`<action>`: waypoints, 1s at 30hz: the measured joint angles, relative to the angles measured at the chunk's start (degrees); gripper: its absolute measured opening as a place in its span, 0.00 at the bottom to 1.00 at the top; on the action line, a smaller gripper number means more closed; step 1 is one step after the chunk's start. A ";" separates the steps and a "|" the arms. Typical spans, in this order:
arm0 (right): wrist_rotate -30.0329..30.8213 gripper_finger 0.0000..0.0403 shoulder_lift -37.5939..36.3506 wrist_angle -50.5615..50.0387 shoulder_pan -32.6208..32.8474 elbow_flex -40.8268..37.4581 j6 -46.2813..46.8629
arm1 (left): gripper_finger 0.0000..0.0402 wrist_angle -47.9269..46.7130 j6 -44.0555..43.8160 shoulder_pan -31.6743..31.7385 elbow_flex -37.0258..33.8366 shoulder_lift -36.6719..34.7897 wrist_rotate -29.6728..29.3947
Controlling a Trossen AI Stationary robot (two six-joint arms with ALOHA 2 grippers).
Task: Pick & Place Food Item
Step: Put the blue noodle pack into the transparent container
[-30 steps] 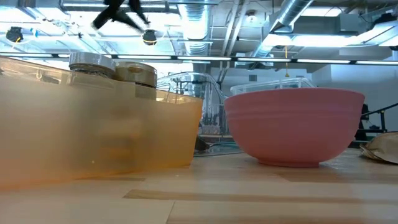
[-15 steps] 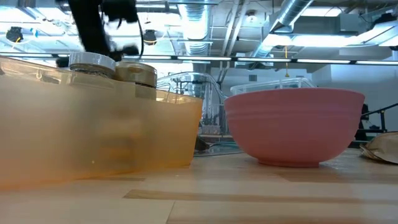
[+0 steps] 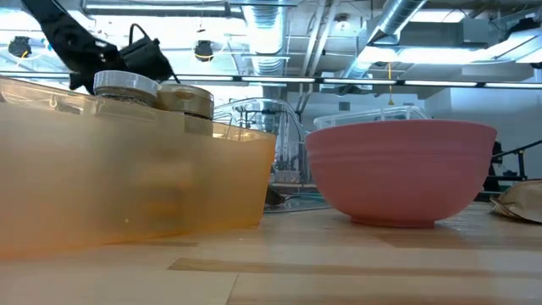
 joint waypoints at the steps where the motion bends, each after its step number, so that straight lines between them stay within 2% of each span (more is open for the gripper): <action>1: -0.02 0.10 0.02 -0.02 0.00 0.00 0.00 | 0.24 0.84 0.07 0.72 -0.43 0.61 0.92; 4: -0.01 0.10 0.01 -0.18 -0.03 0.00 0.00 | 0.25 2.24 0.12 1.58 -0.61 2.86 2.04; 12: 0.00 0.10 0.02 -1.75 -1.12 0.00 0.01 | 0.29 17.41 0.13 1.60 -0.54 11.50 2.47; 18: -0.02 0.10 0.02 -2.30 -1.31 0.00 1.40 | 0.31 17.91 -3.29 1.60 -0.54 16.04 2.05; 25: -0.02 0.10 0.02 -2.96 -1.31 0.00 2.62 | 0.32 19.27 -4.45 1.60 -0.52 17.95 -2.15; 30: -0.02 0.10 0.02 -3.08 -1.29 0.00 2.92 | 0.26 19.15 -3.32 1.85 -0.52 17.95 -2.84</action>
